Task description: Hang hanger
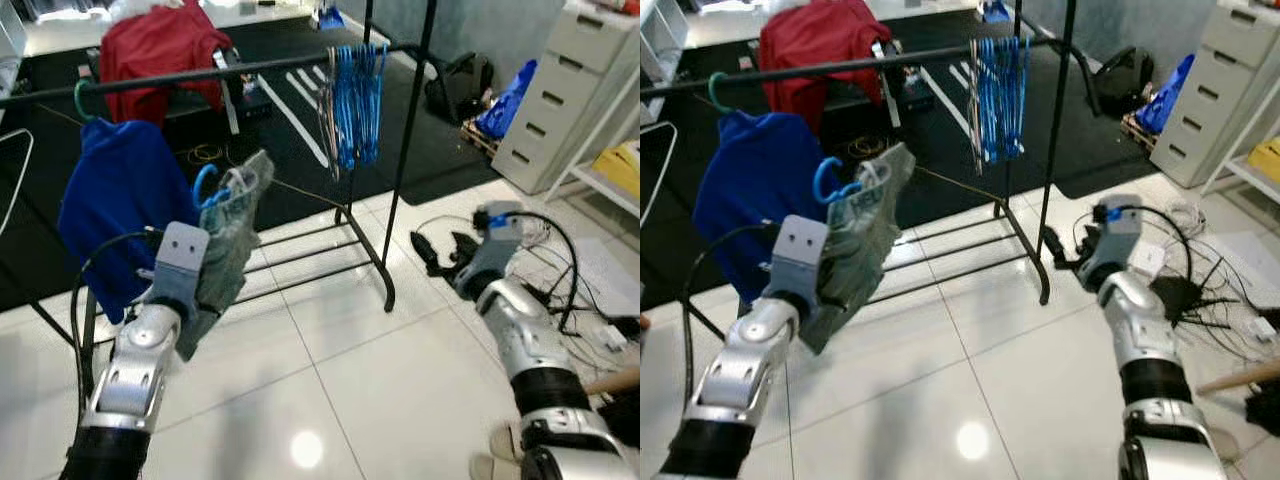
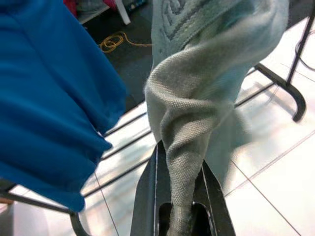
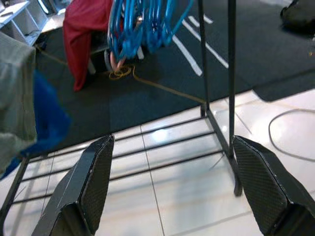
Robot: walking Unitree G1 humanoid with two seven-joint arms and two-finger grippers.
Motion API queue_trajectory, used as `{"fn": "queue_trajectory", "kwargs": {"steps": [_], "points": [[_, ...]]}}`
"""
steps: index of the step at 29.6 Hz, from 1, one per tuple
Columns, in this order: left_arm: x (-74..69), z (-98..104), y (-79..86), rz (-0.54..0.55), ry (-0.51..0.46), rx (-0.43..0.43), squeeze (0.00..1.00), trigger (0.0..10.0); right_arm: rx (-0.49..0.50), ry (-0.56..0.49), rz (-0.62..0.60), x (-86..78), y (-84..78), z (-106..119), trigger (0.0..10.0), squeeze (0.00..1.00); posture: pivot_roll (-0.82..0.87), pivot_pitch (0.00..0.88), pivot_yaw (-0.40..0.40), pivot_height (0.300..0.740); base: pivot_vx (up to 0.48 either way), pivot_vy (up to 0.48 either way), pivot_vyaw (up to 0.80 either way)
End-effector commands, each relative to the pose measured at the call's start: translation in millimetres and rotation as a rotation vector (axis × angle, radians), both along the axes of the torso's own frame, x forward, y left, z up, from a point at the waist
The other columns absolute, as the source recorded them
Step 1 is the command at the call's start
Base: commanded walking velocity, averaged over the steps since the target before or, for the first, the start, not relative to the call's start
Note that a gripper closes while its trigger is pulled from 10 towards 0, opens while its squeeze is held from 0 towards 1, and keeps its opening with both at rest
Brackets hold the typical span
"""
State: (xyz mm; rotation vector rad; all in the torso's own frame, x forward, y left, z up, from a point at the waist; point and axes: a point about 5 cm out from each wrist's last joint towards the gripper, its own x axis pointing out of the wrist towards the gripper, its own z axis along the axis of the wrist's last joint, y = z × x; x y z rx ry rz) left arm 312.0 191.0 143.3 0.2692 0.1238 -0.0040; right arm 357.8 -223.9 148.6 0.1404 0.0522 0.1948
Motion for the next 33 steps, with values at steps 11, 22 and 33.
{"fn": "queue_trajectory", "kwargs": {"steps": [11,22,33], "points": [[0.0,-5,4.5,0.025,0.033,0.004,0.0,10.0,0.007,0.009,0.022,-0.3,6.4,-4,10.0,0.0,-0.07,0.09,-0.007,0.74,0.348,0.0,0.0],[0.4,-3,8.8,0.08,0.024,0.005,0.0,10.0,-0.006,0.016,0.045,-0.5,9.2,-5,10.0,0.0,-0.07,0.09,-0.005,0.74,0.381,0.0,0.0],[1.5,-6,15.1,0.133,0.054,0.006,0.0,10.0,-0.051,0.056,0.203,-5.0,28.3,-12,10.0,0.0,-0.07,0.086,0.008,0.74,0.391,0.0,0.0]]}}
